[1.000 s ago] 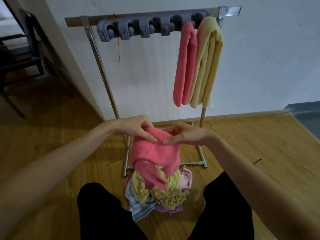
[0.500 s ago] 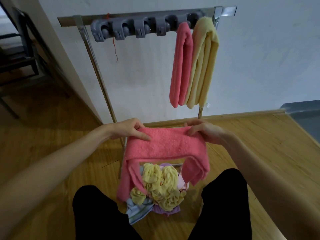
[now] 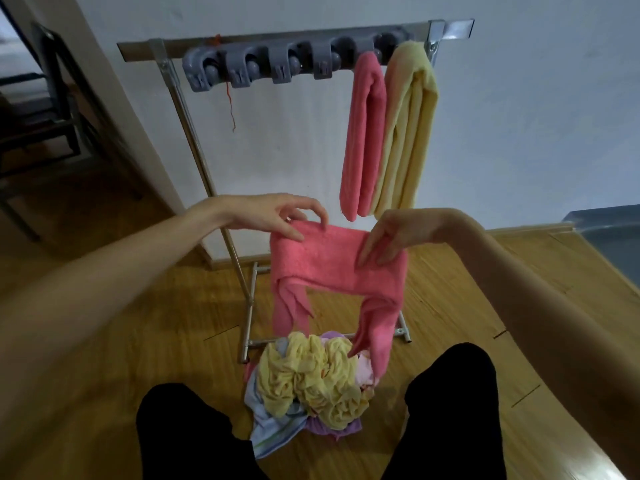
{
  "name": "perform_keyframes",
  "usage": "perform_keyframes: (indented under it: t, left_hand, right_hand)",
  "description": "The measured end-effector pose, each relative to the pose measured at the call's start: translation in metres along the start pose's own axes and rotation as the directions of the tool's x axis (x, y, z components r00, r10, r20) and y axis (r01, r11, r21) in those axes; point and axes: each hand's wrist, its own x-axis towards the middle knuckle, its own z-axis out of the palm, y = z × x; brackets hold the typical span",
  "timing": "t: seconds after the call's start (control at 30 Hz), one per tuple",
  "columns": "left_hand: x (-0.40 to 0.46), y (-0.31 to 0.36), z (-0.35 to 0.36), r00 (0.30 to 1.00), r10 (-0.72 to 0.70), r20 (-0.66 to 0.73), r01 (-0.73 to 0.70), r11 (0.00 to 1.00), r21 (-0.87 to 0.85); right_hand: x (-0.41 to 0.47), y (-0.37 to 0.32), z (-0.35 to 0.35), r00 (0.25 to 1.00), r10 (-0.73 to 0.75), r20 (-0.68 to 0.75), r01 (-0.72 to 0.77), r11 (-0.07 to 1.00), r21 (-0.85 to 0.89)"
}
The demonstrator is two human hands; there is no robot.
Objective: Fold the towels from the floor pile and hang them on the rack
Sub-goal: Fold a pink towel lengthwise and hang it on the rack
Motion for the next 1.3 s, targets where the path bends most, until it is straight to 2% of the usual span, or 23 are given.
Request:
perform_keyframes:
  t: [0.1, 0.17, 0.27, 0.33, 0.4, 0.5, 0.63, 0.77, 0.87, 0.97, 1.13, 1.2, 1.3]
  left_hand:
    - [0.006, 0.019, -0.014, 0.999, 0.017, -0.028, -0.010, 0.975, 0.221]
    - [0.010, 0.031, -0.025, 0.998, 0.012, -0.056, 0.006, 0.951, 0.309]
    - [0.016, 0.053, -0.043, 0.991, 0.021, -0.131, 0.037, 0.905, 0.424]
    - [0.022, 0.066, -0.057, 0.967, 0.092, -0.238, 0.045, 0.858, 0.511]
    - [0.030, 0.077, -0.071, 0.904, 0.206, -0.375, 0.065, 0.800, 0.597]
    - [0.042, 0.092, -0.091, 0.751, 0.354, -0.557, 0.117, 0.759, 0.641]
    - [0.056, 0.105, -0.116, 0.545, 0.520, -0.658, 0.195, 0.684, 0.703]
    - [0.072, 0.113, -0.131, 0.459, 0.539, -0.707, 0.283, 0.665, 0.691]
    - [0.085, 0.116, -0.134, 0.448, 0.554, -0.702, 0.313, 0.638, 0.703]
    - [0.101, 0.113, -0.134, 0.457, 0.529, -0.715, 0.334, 0.643, 0.689]
    - [0.126, 0.102, -0.129, 0.448, 0.501, -0.741, 0.372, 0.649, 0.664]
    - [0.133, 0.098, -0.127, 0.436, 0.484, -0.759, 0.391, 0.658, 0.644]
    - [0.143, 0.092, -0.126, 0.439, 0.457, -0.773, 0.381, 0.684, 0.622]
  right_hand:
    - [-0.007, -0.012, -0.018, 0.982, 0.046, -0.181, -0.054, 0.998, -0.039]
    - [-0.012, -0.020, -0.032, 0.950, 0.041, -0.311, -0.082, 0.990, -0.117]
    - [-0.020, -0.034, -0.056, 0.875, 0.001, -0.484, -0.129, 0.964, -0.232]
    - [-0.024, -0.044, -0.073, 0.803, -0.043, -0.595, -0.154, 0.949, -0.277]
    - [-0.024, -0.052, -0.092, 0.700, -0.097, -0.708, -0.191, 0.929, -0.317]
    - [-0.022, -0.062, -0.118, 0.517, -0.211, -0.830, -0.226, 0.901, -0.370]
    - [-0.013, -0.070, -0.146, 0.325, -0.355, -0.877, -0.227, 0.870, -0.437]
    - [0.004, -0.071, -0.166, 0.170, -0.358, -0.918, -0.350, 0.849, -0.396]
    - [0.015, -0.068, -0.171, 0.110, -0.372, -0.922, -0.464, 0.801, -0.379]
    - [0.031, -0.063, -0.166, 0.038, -0.388, -0.921, -0.391, 0.842, -0.371]
    - [0.073, -0.031, -0.165, -0.060, -0.459, -0.886, -0.393, 0.827, -0.402]
    - [0.081, -0.022, -0.162, -0.053, -0.459, -0.887, -0.341, 0.843, -0.415]
    - [0.089, -0.011, -0.157, 0.001, -0.454, -0.891, -0.314, 0.846, -0.432]
